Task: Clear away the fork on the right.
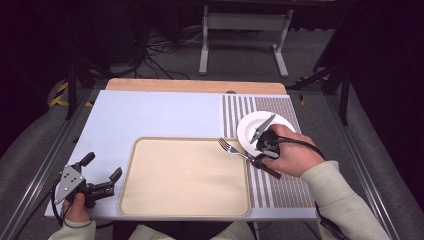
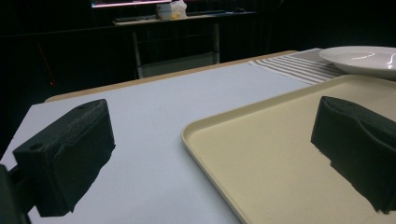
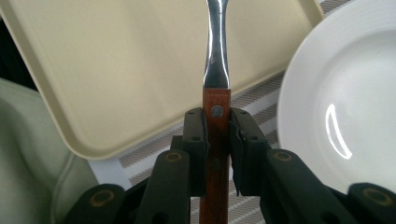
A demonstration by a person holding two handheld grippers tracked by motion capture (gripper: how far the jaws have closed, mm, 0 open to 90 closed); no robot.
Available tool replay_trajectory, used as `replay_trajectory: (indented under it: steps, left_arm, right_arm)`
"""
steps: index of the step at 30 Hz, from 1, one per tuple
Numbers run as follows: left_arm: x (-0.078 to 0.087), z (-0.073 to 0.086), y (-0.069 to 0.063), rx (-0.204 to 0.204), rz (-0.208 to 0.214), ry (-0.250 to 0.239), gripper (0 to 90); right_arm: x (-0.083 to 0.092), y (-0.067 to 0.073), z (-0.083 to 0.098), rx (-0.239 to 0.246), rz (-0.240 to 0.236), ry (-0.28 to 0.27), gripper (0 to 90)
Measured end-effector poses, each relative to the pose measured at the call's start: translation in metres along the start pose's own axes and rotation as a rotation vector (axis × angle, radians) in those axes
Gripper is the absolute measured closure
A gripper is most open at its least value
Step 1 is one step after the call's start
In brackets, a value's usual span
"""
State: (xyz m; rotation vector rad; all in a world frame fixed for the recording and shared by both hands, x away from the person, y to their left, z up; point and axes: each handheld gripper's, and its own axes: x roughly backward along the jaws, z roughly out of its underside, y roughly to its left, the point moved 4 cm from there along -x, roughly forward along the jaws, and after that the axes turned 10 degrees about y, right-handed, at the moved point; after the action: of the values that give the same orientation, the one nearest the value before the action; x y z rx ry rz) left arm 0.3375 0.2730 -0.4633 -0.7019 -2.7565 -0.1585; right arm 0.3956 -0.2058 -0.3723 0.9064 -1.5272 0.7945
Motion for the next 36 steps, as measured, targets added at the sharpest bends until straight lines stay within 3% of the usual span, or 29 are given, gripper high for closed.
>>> replay_trajectory:
  steps: [6, 7, 14, 26, 36]
  left_arm:
    - [0.001, -0.001, 0.0, -0.001, -0.002, -0.005, 0.0]
    - [0.001, -0.001, 0.0, -0.001, -0.002, -0.005, 0.0]
    - [0.001, -0.001, 0.0, 0.0, -0.006, -0.009, 0.0]
    - [0.001, -0.001, 0.001, 0.0, -0.006, -0.009, 0.0]
    - [0.001, -0.001, 0.001, 0.0, -0.005, -0.008, 0.0]
  right_arm:
    - [-0.002, 0.009, -0.014, -0.143, -0.061, 0.003, 77.6]
    - [-0.002, 0.009, -0.014, -0.143, -0.061, 0.003, 77.6]
    - [-0.005, 0.018, -0.029, -0.271, -0.11, -0.022, 77.6]
    - [-0.014, 0.024, -0.044, -0.4, -0.144, -0.025, 77.5]
    - [-0.025, 0.028, -0.056, -0.443, -0.141, -0.022, 77.4]
